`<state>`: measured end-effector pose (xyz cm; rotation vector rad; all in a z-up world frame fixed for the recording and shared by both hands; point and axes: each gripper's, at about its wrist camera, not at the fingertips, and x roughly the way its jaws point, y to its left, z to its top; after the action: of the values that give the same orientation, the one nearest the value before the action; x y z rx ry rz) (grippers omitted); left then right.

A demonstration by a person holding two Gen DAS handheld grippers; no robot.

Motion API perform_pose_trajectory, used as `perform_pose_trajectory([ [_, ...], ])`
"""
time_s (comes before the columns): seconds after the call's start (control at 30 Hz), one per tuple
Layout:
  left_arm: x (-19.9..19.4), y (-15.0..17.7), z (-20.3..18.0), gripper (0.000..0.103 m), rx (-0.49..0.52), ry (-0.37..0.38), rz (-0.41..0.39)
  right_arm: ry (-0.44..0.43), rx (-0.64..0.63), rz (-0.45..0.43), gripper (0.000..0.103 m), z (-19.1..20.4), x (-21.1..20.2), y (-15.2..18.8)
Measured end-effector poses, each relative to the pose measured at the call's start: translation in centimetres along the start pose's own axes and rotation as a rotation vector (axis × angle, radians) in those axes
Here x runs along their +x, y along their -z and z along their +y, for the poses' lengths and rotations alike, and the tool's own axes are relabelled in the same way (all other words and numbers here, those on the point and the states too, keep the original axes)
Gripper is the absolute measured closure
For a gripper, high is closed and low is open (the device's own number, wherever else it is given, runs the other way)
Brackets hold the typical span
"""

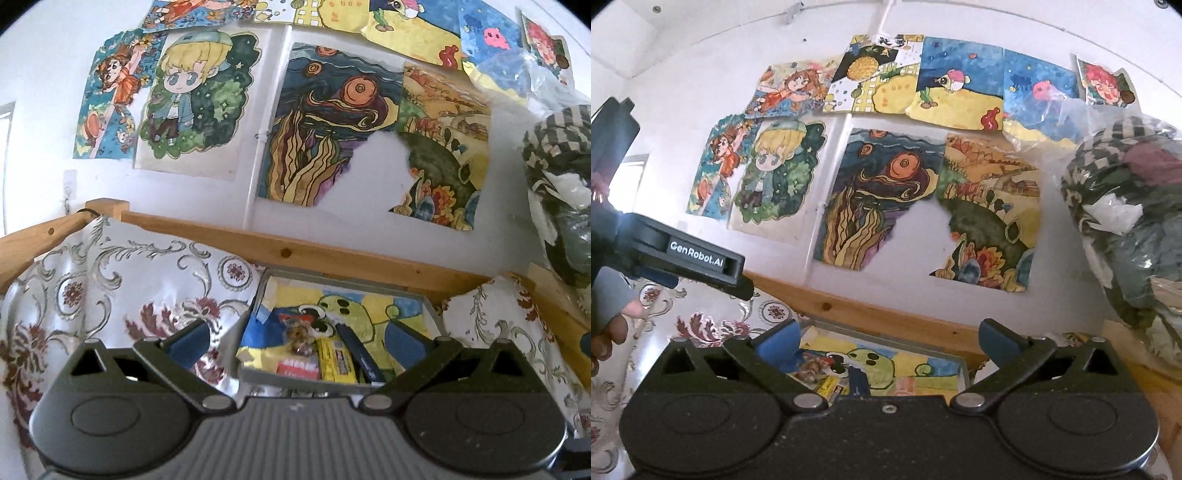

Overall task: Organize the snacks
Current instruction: 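Lift both tools out of the tray back over the snack pile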

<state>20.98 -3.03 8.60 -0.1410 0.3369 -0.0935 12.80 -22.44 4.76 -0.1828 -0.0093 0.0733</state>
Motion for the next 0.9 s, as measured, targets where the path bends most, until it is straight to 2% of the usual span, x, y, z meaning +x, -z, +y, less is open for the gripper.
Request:
perform_pose_trajectory([
  [0.43,-5.3,4.3,2.1,0.0,0.061,-0.008,0.02,0.03,0.02,0.053,0.001,1.1,-5.5,1.1],
  [0.73,-7.2,7.2,3.0,0.0,0.083,-0.024,0.052,0.038,0.058,0.105,0.001,1.5,-7.8,1.8],
  [0.9,-7.7,8.8,3.6,0.0,0.077,-0.026,0.085,0.039,0.085,0.167,0.001,1.7,-8.4,2.4],
])
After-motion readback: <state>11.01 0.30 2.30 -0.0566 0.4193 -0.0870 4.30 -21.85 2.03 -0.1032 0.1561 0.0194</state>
